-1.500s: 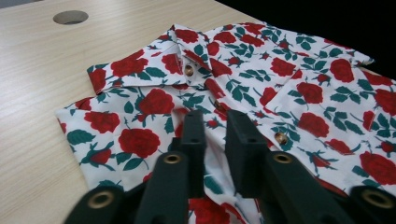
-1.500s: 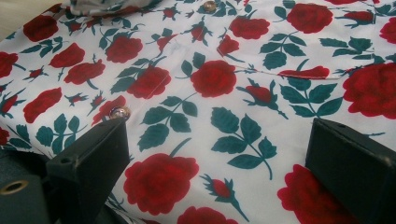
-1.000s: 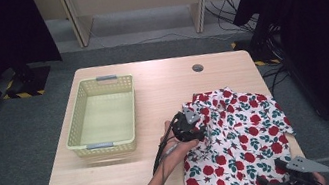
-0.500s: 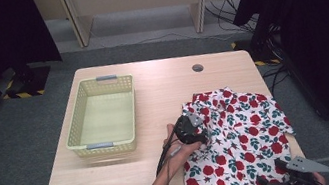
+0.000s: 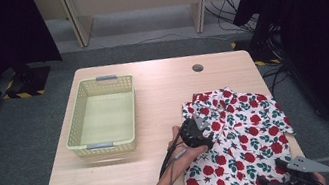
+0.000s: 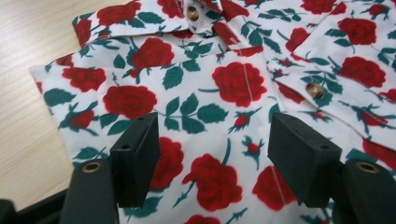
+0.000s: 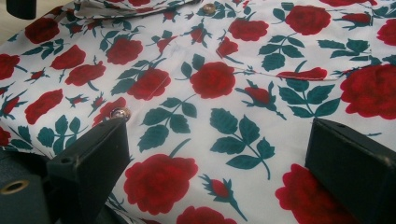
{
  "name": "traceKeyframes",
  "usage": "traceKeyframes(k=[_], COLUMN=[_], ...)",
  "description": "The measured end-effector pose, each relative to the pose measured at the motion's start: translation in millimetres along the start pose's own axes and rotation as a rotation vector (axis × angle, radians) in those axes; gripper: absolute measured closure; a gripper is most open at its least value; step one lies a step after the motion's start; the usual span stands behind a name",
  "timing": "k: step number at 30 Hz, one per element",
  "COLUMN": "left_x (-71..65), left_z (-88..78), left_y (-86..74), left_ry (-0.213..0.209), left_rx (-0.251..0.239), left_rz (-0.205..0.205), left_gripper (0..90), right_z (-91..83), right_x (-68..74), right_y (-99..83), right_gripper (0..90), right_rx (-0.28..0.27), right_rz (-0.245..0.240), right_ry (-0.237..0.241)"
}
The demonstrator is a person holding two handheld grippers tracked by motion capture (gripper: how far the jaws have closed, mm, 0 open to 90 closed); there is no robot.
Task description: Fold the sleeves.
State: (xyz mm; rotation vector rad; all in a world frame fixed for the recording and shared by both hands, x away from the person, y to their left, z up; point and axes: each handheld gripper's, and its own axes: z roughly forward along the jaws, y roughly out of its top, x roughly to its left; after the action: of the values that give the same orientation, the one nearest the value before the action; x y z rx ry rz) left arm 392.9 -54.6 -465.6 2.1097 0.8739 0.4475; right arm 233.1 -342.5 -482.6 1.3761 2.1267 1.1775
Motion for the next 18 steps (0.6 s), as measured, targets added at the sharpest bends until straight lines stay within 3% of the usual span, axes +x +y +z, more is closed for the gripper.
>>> traceKeyframes(k=[6,9,12,18], left_x=[-0.4,-2.2,-1.7,5.4], left_z=[-11.0,-14.7,-13.1,-15.7], left_y=[-10.5,-16.5,-21.9,-27.9], left_ry=[-0.007,0.001,0.026,0.024], left_rx=[0.012,0.021,0.066,0.045], left_rz=[0.001,0.034,0.079,0.035], left_gripper=[29.0,26.6,26.6,26.4], right_z=[-0.6,-0.1,-0.3,-1.4], right_x=[-0.2,-0.2,0.4,-0.5], right_y=[0.4,0.1,0.5,0.7], right_gripper=[6.5,6.5,6.6,6.5], right_rx=[-0.004,0.0,-0.001,-0.005], right_rz=[-0.001,0.001,0.001,0.003], right_ry=[-0.001,-0.003,-0.003,-0.007])
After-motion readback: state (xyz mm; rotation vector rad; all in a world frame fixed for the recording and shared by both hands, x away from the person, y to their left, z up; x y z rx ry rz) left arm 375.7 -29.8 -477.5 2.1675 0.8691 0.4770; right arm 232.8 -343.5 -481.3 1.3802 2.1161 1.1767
